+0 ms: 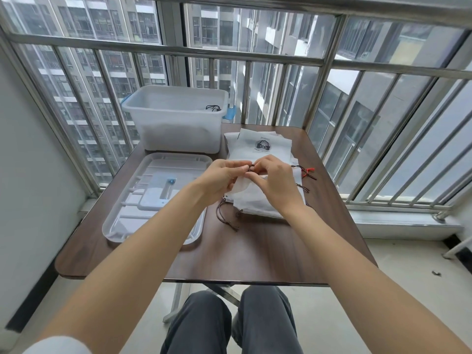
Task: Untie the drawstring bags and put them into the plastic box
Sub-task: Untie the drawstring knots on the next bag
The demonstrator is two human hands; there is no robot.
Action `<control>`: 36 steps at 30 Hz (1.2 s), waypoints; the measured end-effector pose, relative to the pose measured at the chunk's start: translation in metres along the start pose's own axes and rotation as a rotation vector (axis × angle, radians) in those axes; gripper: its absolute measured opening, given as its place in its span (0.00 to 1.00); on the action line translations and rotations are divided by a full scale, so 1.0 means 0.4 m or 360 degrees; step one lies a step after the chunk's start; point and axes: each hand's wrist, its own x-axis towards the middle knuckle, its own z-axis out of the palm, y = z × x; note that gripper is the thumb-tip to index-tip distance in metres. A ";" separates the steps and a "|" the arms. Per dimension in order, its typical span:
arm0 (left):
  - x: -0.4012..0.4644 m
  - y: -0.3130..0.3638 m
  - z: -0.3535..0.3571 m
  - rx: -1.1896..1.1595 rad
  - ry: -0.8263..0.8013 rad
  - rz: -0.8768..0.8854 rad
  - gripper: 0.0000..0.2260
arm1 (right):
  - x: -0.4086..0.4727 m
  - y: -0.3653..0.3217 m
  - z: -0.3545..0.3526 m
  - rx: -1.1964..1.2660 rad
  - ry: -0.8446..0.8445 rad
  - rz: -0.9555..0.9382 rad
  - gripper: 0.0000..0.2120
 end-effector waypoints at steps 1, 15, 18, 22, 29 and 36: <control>0.000 0.000 -0.002 -0.0018 0.0002 0.0002 0.08 | 0.002 0.001 0.001 -0.0036 -0.0018 -0.0047 0.08; -0.020 0.029 -0.043 0.0638 0.0569 0.0534 0.04 | 0.013 0.009 -0.071 -0.0024 -0.0099 0.0137 0.07; -0.030 0.029 -0.039 0.0905 0.0663 0.0621 0.03 | 0.014 0.010 -0.076 -0.0327 -0.0144 -0.0012 0.06; -0.043 0.022 -0.026 0.1179 0.0730 0.0677 0.04 | 0.002 0.007 -0.074 -0.0813 -0.0324 -0.0137 0.11; -0.054 0.030 -0.027 0.1268 0.0771 0.0650 0.04 | 0.004 -0.007 -0.087 -0.1088 -0.0452 -0.0105 0.12; -0.067 0.020 -0.015 0.1011 0.0669 0.0543 0.02 | -0.004 -0.013 -0.079 -0.0317 -0.0596 0.0230 0.13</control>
